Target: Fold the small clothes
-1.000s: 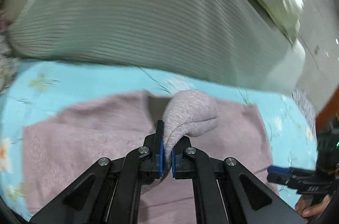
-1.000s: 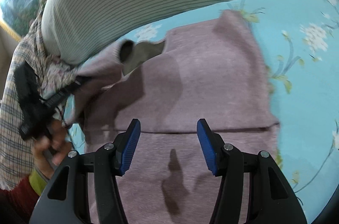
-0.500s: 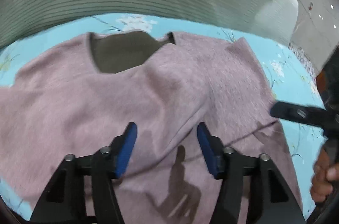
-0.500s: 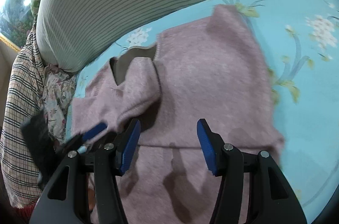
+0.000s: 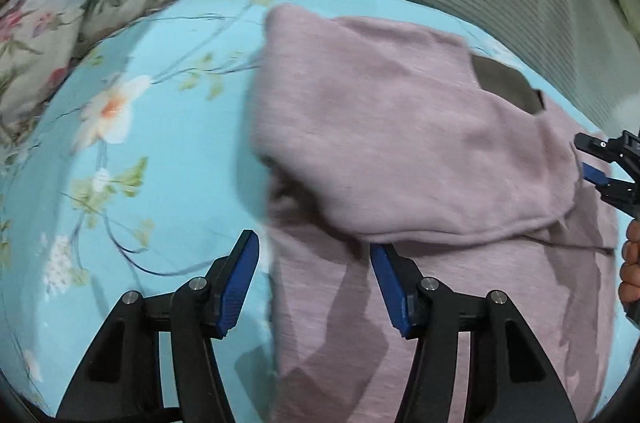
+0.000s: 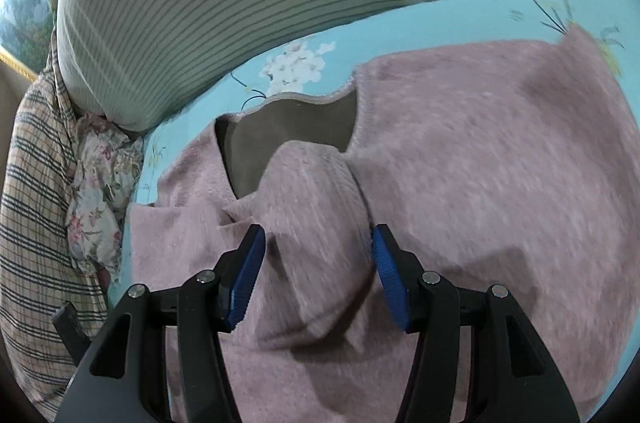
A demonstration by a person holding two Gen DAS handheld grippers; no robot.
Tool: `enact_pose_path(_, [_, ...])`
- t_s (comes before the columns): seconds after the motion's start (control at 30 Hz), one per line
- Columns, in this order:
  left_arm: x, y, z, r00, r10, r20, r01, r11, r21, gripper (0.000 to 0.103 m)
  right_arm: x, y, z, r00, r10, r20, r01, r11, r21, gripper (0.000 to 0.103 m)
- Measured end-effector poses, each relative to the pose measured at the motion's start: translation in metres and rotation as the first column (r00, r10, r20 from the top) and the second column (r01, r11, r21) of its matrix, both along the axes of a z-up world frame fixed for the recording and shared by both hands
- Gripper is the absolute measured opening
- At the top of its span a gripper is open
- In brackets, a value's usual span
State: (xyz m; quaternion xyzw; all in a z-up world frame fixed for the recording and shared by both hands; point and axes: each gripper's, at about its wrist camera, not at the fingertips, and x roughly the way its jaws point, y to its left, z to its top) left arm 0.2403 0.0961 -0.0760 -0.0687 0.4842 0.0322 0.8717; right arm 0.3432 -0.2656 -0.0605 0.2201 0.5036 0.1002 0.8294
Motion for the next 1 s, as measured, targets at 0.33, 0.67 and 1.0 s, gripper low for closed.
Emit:
enact_pose_path(0.33, [0.028,0.007,-0.013,1.000,0.021,0.002,-0.021,0.999,0.026,0.056,-0.026,-0.010,0.072,0.986,0.010,0.168,-0.002,0.999,-0.048,0.008])
enact_pose_path(0.67, [0.029,0.007,-0.022,0.999,0.014,-0.034,-0.013,1.000,0.027,0.049,-0.068,-0.097,0.050,0.968,-0.225,0.108,0.238,0.963,-0.125,0.008])
enact_pose_path(1.0, [0.031,0.040,-0.022,0.990,0.128,-0.059,-0.135,0.983,-0.127,0.048,-0.083,-0.104,0.040,0.957,-0.275,0.091,0.281,0.957,-0.067,0.027])
